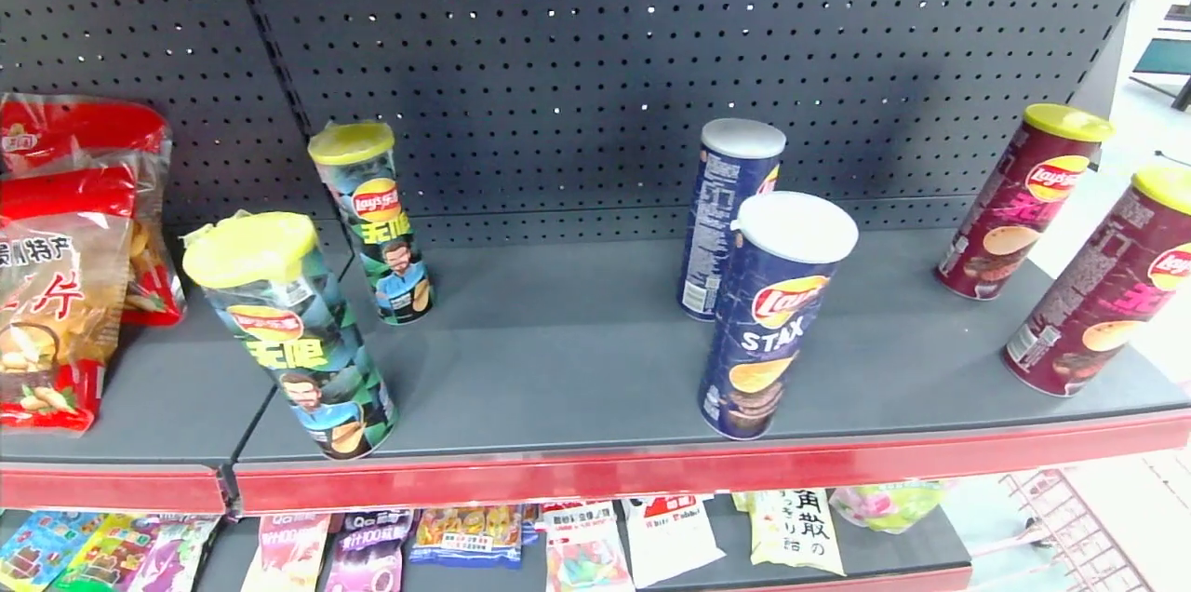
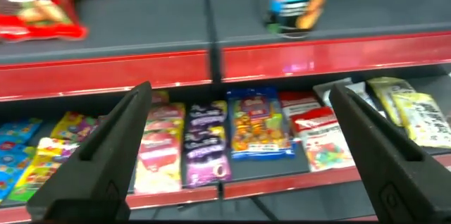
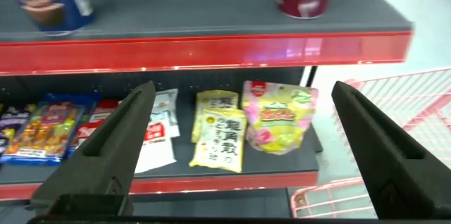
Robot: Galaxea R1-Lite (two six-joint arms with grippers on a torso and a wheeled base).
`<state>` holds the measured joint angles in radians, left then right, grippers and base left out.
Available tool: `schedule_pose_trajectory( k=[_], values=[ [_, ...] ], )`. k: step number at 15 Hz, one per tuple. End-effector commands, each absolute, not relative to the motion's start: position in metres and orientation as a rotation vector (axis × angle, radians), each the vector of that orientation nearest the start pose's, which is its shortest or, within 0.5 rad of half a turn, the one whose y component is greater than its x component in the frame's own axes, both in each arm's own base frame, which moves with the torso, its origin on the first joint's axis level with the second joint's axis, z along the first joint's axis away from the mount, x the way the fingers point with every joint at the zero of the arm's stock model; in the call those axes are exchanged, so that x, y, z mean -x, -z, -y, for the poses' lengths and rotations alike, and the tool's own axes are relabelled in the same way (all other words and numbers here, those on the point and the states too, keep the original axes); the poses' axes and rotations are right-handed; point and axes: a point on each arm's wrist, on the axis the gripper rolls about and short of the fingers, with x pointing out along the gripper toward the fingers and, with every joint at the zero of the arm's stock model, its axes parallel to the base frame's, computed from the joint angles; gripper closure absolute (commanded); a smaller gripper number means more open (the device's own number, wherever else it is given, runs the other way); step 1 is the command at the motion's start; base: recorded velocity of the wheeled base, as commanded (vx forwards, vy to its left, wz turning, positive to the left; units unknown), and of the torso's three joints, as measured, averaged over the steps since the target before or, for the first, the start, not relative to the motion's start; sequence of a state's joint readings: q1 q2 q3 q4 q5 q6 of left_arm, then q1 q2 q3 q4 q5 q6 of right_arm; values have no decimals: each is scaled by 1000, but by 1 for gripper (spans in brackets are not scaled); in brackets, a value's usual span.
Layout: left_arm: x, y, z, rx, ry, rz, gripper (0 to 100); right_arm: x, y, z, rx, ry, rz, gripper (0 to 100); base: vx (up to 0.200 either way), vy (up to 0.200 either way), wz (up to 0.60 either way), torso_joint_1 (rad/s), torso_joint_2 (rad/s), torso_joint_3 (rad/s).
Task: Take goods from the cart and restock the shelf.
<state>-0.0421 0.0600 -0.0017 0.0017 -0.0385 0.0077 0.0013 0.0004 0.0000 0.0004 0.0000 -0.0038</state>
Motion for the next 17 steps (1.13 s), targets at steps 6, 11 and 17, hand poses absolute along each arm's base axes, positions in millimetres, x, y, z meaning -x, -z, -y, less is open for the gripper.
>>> schedule_pose_trajectory(
  k=[6, 11, 17],
  values=[
    [18, -77, 0, -8, 82, -63, 0, 23, -75, 0, 5, -2, 0, 0, 0, -200, 0, 3, 6, 2],
    [18, -77, 0, -8, 82, -61, 0, 23, -75, 0, 5, -2, 0, 0, 0, -120, 0, 0, 3, 1],
    [18, -77, 0, -5, 81, -63, 0, 23, -75, 0, 5, 0, 0, 0, 0, 0, 0, 0, 0, 0]
  ],
)
